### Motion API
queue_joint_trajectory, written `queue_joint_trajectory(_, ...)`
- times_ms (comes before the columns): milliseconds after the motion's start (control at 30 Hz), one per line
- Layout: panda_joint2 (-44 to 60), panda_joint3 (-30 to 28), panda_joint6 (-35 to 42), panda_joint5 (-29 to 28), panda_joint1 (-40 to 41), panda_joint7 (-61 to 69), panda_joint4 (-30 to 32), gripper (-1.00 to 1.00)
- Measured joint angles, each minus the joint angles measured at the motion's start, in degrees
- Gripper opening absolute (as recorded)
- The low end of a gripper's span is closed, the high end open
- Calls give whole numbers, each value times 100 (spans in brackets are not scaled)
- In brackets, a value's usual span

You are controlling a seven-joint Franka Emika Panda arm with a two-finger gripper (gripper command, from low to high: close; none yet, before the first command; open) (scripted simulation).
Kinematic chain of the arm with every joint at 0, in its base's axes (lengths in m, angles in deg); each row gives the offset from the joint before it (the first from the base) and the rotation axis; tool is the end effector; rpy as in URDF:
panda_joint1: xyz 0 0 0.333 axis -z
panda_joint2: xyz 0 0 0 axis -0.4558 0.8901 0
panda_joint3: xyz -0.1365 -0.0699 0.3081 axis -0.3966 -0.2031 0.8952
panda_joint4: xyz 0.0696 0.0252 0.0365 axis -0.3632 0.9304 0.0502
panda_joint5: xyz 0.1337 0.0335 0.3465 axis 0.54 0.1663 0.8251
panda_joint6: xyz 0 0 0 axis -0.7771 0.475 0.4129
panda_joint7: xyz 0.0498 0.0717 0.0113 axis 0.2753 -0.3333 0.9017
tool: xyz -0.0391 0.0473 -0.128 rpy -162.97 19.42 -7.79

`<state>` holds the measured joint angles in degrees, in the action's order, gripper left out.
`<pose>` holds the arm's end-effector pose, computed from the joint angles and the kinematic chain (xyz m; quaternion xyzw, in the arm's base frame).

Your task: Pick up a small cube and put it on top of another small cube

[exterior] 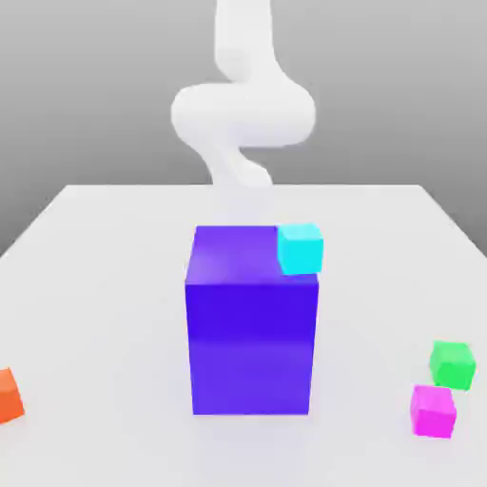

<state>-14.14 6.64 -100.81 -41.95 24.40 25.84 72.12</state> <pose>0.3650 0.0188 0.6698 -0.8812 0.3100 -0.3310 0.1337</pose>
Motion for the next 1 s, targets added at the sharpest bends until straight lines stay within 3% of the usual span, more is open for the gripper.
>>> queue_joint_trajectory(600, 3774, 539, -1575, -46, -1616, 3011, 692, 0)
queue_joint_trajectory(833, 5243, 827, -2174, -441, -2029, 3900, 956, 0)
queue_joint_trajectory(1000, 6283, 603, -2903, -791, -2299, 3821, 824, 0)
